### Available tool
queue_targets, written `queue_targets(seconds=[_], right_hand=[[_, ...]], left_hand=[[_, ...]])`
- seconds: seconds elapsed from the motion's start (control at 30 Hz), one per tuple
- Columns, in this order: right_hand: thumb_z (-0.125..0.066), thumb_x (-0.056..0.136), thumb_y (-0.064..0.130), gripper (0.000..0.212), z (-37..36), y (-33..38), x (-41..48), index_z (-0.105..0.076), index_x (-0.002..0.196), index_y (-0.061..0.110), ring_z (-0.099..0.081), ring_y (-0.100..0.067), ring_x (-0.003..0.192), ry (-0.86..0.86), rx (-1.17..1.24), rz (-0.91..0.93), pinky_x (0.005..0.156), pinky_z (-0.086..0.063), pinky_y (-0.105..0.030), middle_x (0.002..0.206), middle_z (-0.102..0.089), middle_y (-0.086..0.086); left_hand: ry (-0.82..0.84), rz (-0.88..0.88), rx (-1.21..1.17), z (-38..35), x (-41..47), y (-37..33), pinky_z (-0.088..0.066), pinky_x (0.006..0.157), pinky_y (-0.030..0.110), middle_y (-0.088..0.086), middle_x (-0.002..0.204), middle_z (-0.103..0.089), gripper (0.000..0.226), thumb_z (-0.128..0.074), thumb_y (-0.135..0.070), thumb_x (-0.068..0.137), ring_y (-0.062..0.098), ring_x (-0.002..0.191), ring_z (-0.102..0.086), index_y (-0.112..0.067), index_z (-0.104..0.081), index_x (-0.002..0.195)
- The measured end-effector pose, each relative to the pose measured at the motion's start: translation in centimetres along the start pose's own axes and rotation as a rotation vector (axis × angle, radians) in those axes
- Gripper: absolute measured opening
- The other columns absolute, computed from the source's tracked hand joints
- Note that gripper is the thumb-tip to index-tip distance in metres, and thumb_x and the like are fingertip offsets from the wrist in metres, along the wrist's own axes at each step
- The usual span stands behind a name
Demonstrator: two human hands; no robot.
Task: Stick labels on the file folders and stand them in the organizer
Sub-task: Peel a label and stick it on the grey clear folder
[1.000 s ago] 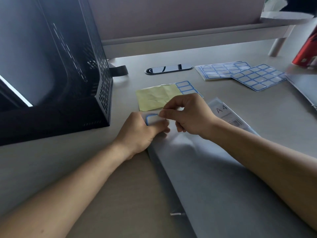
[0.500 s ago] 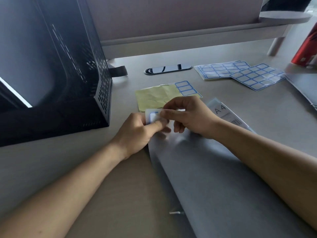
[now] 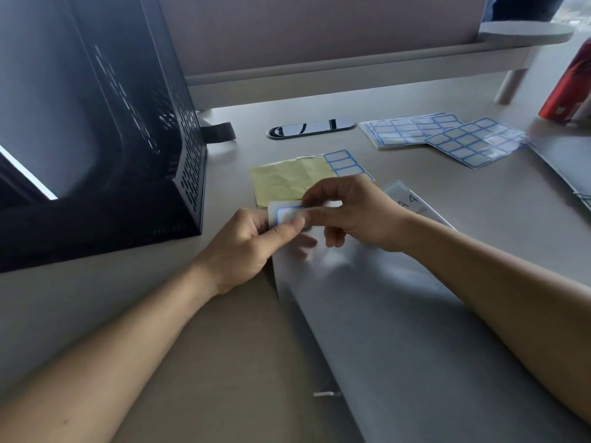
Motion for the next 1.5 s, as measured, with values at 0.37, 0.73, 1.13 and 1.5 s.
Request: queue_targets(seconds=[0.37,0.73,1.13,1.5], right_hand=[[-0.086,0.075,0.016,0.024,0.4,0.3,0.1,-0.062,0.073,0.013,-0.044,-0.012,0.032,-0.089,-0.102,0.006,0.036,-0.031,-0.018,0.056,-0.054,0.006],[-0.084,0.076,0.013,0.022,0.1,-0.5,-0.1,-0.064,0.084,0.015,-0.055,-0.013,0.041,0.023,-0.034,-0.027,0.042,-0.041,-0.018,0.075,-0.064,0.002],[-0.082,0.079,0.016,0.018,0.1,-0.2,0.0,-0.065,0.083,0.010,-0.056,-0.014,0.042,0.007,-0.009,0.005,0.043,-0.044,-0.023,0.071,-0.064,0.000],[-0.072,0.089,0.016,0.021,0.1,0.2,0.2,-0.065,0.071,0.011,-0.049,-0.010,0.031,-0.120,-0.052,-0.004,0.036,-0.032,-0.016,0.058,-0.059,0.005]], left_hand=[[-0.026,-0.023,0.105,0.3,0.1,0.5,-0.049,0.092,0.020,0.002,0.097,-0.077,0.033,-0.041,-0.024,0.103,0.011,0.100,-0.070,-0.015,-0.073,0.104],[0.050,0.022,0.066,0.6,0.2,1.7,-0.044,0.087,0.038,0.029,0.095,-0.070,0.070,-0.060,-0.055,0.089,0.026,0.087,-0.061,0.014,-0.067,0.097],[-0.089,0.039,0.008,0.5,0.3,0.5,-0.048,0.097,0.055,0.026,0.094,-0.072,0.053,-0.049,-0.056,0.093,0.039,0.092,-0.069,-0.011,-0.078,0.095],[-0.148,0.071,0.009,0.8,0.2,0.6,-0.051,0.084,0.060,0.038,0.092,-0.064,0.065,-0.043,-0.056,0.094,0.053,0.084,-0.062,0.005,-0.065,0.098]])
Point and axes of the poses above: each hand's wrist, its own x-axis towards the middle knuckle, its own z-axis out of the back of the hand, y = z × x, the point moved 8 cm from there along x, towards the middle knuckle
